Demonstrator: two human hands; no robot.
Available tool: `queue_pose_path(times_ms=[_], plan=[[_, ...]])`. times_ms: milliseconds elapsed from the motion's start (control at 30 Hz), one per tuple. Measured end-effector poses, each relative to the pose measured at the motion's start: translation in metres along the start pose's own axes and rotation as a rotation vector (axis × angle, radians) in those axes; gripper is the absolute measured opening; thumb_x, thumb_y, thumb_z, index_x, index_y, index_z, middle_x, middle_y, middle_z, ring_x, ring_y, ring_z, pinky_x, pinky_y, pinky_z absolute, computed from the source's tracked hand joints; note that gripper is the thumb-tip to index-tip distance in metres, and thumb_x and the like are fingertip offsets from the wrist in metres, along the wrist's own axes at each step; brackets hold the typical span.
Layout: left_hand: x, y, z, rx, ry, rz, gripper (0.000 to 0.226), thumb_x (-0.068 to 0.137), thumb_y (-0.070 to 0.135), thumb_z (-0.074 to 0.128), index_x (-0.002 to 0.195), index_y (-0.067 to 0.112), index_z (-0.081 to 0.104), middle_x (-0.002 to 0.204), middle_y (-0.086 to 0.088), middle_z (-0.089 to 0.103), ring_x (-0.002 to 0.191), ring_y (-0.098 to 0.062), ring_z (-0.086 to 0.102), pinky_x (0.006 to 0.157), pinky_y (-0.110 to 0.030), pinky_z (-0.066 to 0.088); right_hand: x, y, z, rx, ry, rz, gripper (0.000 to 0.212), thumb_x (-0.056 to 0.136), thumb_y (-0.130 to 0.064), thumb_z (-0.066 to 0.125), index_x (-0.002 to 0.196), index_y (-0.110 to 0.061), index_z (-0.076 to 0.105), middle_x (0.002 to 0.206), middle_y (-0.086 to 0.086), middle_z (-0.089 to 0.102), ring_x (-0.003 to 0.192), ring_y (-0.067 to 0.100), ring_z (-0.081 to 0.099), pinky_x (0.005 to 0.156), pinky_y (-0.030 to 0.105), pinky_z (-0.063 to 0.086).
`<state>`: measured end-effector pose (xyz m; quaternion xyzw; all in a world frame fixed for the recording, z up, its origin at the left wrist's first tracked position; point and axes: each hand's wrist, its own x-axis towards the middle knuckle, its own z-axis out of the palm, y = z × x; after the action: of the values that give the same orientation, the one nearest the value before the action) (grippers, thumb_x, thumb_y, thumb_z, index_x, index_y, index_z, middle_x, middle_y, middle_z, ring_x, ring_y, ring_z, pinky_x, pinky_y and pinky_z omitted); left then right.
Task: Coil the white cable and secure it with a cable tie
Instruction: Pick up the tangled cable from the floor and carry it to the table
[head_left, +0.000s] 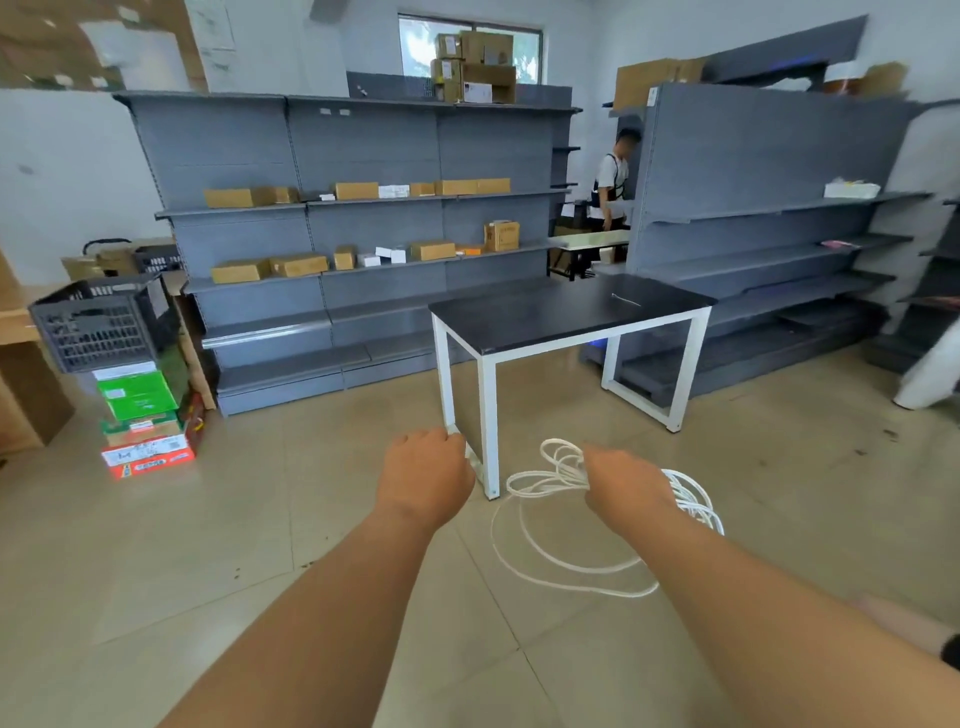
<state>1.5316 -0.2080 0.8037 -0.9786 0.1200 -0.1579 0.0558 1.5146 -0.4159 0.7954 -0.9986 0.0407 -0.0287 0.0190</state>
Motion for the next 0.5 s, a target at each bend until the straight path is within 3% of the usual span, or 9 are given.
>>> queue_pose_path(times_ms=[333,500], plan=[[0.240,-0.010,0.062,0.021,0.052,0.177,0.026,0.095,0.026,0.034,0.101,0.014,0.057,0.100,-0.003,0.060,0.094,-0.023,0.057,0.076,-0.031,0.037,0.225,0.023,0.006,-0.006,0.006,0.121,0.025,0.089,-0.006,0.046,0.112,-0.013,0.053,0.110,0.007,0.063,0.102,0.028,0.061,0.073,0.032,0.041],[0.345,-0.003,0.082,0.035,0.084,0.266,0.024,0.093,0.022,0.036,0.097,0.013,0.057,0.098,-0.004,0.060,0.090,-0.025,0.057,0.073,-0.031,0.036,0.306,0.058,0.005,-0.014,-0.019,0.212,0.026,0.091,-0.008,0.045,0.116,-0.014,0.052,0.111,0.007,0.063,0.103,0.028,0.061,0.080,0.034,0.047]])
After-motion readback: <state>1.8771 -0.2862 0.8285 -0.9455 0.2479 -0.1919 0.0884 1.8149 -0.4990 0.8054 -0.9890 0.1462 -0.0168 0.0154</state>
